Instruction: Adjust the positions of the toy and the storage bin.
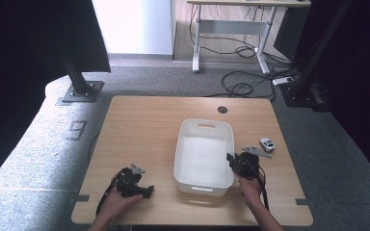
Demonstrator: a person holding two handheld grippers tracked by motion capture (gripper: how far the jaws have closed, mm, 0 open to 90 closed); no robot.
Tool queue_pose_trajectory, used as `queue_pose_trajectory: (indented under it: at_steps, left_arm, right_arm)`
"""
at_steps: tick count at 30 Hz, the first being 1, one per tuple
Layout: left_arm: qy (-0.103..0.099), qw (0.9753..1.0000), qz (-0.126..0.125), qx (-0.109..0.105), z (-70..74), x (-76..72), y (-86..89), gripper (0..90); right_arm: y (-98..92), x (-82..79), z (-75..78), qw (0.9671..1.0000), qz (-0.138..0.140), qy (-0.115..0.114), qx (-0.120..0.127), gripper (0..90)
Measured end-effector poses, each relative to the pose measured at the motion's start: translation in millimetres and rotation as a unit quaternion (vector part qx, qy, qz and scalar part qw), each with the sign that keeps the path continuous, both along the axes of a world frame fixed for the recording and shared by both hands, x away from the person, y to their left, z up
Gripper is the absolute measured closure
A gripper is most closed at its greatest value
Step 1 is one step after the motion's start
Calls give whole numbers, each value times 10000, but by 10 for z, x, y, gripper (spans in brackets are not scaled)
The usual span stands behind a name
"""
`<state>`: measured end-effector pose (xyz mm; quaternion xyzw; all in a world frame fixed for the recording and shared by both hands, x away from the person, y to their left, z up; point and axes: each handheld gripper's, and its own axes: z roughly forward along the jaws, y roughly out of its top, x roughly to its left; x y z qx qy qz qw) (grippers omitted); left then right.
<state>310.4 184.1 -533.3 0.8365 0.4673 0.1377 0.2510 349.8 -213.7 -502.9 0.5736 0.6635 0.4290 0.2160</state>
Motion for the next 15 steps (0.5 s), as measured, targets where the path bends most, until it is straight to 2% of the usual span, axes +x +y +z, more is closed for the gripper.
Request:
queue_pose_trajectory:
  at_steps: [15]
  left_arm:
    - [-3, 10000, 1, -1, 0, -2, -1, 127]
  right_arm:
    - [21, 13, 0, 10000, 36, -3, -4, 715]
